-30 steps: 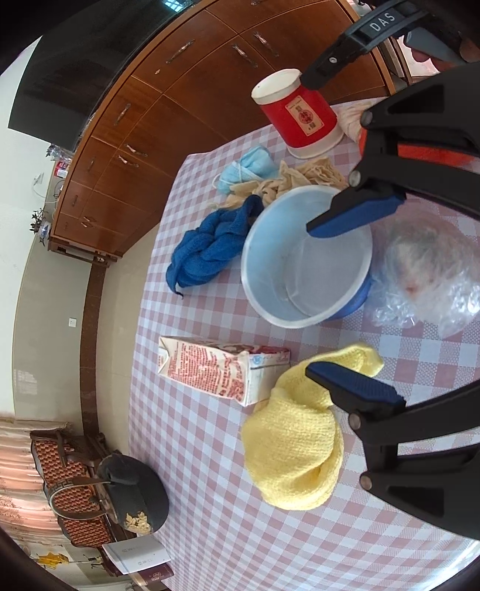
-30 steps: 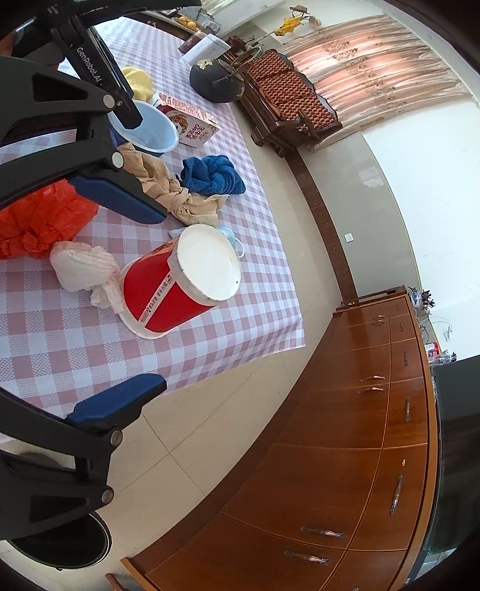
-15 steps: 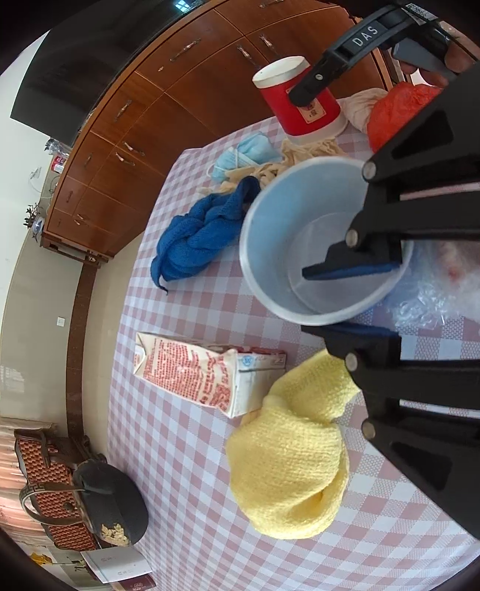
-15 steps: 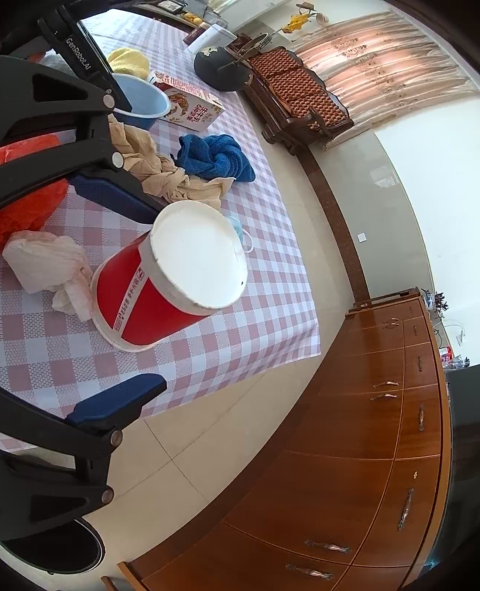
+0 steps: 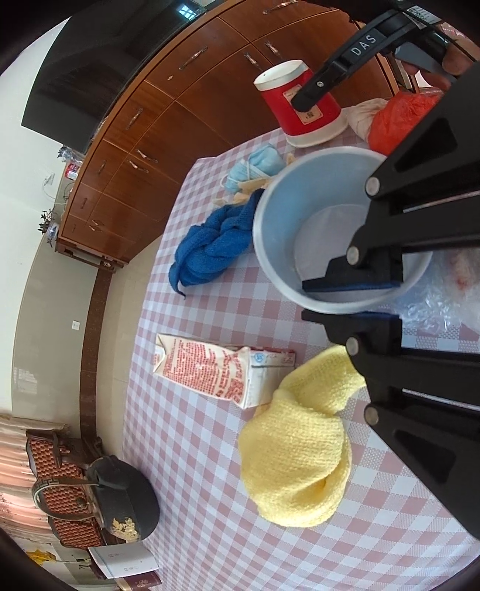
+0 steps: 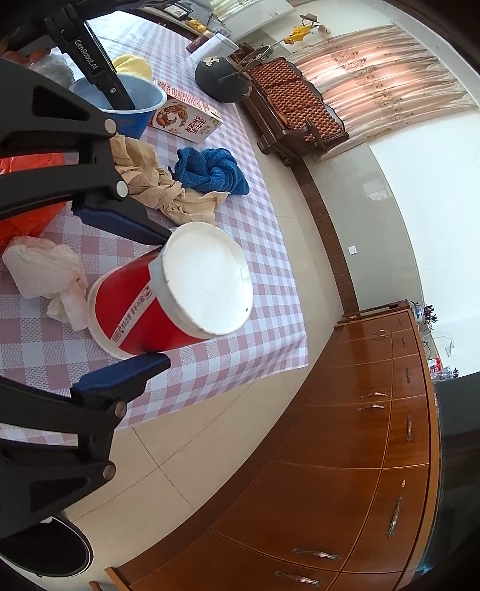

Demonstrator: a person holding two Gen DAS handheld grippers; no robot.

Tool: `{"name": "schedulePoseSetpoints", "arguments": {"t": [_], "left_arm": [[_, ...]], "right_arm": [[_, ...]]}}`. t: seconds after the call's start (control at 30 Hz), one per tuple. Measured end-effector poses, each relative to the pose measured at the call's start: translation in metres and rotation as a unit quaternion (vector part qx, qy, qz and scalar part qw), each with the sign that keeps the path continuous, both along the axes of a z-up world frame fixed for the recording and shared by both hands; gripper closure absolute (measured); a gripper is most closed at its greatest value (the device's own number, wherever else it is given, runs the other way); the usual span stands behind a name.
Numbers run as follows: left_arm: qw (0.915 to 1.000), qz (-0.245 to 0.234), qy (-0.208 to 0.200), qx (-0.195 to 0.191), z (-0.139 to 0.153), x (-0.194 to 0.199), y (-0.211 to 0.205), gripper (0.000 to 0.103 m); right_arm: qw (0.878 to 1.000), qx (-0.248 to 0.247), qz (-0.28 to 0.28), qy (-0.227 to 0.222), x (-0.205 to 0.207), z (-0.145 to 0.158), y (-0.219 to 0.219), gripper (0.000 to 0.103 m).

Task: Collect trash
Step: 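Carry the blue bowl and red cup to the black bin and release both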

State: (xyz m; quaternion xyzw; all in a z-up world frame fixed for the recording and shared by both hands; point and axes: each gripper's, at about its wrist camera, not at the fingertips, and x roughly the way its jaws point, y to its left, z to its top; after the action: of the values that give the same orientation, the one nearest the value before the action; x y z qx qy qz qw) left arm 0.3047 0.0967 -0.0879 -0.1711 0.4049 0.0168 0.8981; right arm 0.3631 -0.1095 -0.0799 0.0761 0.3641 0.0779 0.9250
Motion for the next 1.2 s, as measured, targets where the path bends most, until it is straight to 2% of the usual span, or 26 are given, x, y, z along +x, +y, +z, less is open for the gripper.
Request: {"name": "schedulePoseSetpoints", "arguments": {"t": [0.27,0.53,0.63,0.7,0.77,1.07,1.2], "left_arm": [[0.9998,0.006,-0.018,0.002,0.011,-0.007,0.004,0.093],[0.9997,0.000,0.020,0.011,-0.008,0.001,-0.003,0.093],[0.9995,0.002,0.030,0.007,-0.012,0.005,-0.001,0.093],[0.9995,0.004,0.032,0.002,-0.013,0.006,0.001,0.093],[0.9994,0.005,0.033,0.001,-0.014,0.006,0.001,0.093],[0.9992,-0.007,0.038,0.003,-0.016,0.005,-0.004,0.087],[0.9993,-0.010,0.035,-0.003,-0.017,0.004,-0.004,0.089]], "right_arm": [[1.000,0.004,0.004,-0.019,-0.014,0.011,-0.001,0.048],[1.000,-0.001,0.023,-0.001,-0.012,0.002,0.004,0.047],[1.000,-0.007,0.022,-0.004,-0.010,0.001,0.006,0.045],[1.000,-0.010,0.023,0.002,-0.006,0.000,0.007,0.031],[1.000,-0.015,0.019,0.003,-0.003,-0.002,0.009,0.022],[0.999,-0.029,0.021,0.015,0.008,-0.008,0.015,0.019],[0.999,0.006,0.023,0.024,0.012,-0.012,0.009,0.022]]}}
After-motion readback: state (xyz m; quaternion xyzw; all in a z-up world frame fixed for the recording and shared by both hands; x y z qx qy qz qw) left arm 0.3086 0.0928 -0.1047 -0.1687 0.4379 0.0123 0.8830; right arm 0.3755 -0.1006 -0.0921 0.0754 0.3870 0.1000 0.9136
